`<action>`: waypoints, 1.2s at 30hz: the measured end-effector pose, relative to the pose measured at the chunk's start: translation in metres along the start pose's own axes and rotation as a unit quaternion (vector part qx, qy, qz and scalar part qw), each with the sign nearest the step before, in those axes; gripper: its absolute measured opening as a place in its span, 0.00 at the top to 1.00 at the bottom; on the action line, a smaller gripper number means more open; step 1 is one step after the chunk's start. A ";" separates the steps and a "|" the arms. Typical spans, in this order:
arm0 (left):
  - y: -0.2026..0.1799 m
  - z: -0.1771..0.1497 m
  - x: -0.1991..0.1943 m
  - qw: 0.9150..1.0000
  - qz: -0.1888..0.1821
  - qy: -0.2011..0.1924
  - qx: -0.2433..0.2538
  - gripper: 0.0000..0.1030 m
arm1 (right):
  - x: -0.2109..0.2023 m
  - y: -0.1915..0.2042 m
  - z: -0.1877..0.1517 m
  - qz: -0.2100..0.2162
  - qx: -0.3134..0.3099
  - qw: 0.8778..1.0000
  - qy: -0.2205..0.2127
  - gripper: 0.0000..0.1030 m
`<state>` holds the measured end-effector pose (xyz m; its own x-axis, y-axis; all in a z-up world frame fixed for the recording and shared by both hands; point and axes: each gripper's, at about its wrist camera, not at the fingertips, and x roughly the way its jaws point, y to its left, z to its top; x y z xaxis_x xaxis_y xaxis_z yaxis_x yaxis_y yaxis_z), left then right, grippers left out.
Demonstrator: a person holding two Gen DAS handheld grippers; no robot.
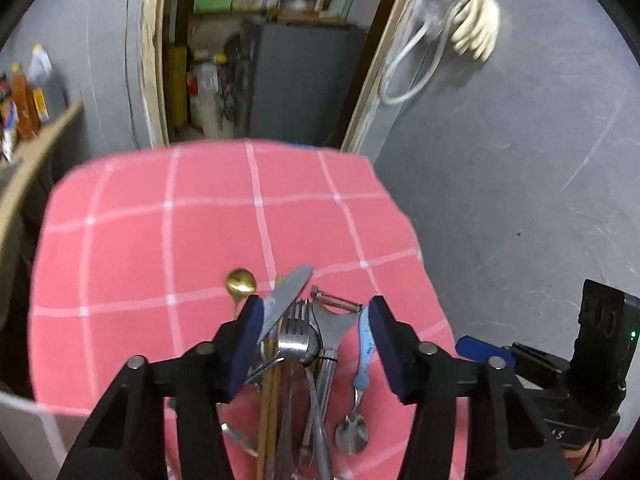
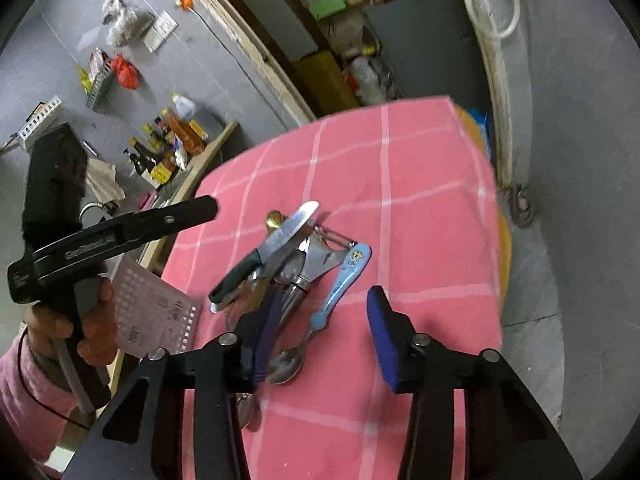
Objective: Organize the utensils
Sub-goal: 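Grasp the green-handled knife with the left tool while the right tool grasps the blue spoon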
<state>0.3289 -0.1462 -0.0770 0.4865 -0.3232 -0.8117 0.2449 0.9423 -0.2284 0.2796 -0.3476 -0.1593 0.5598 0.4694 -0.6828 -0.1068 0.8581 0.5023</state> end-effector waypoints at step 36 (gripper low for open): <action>0.013 0.009 0.092 0.991 0.028 0.130 0.009 0.81 | 0.101 -0.015 0.008 0.060 0.078 0.991 0.088 0.69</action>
<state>0.3840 -0.1649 -0.1501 0.2670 -0.2349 -0.9346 0.2407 0.9554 -0.1713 0.3443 -0.3146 -0.2309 0.3967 0.6069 -0.6887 -0.0271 0.7577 0.6520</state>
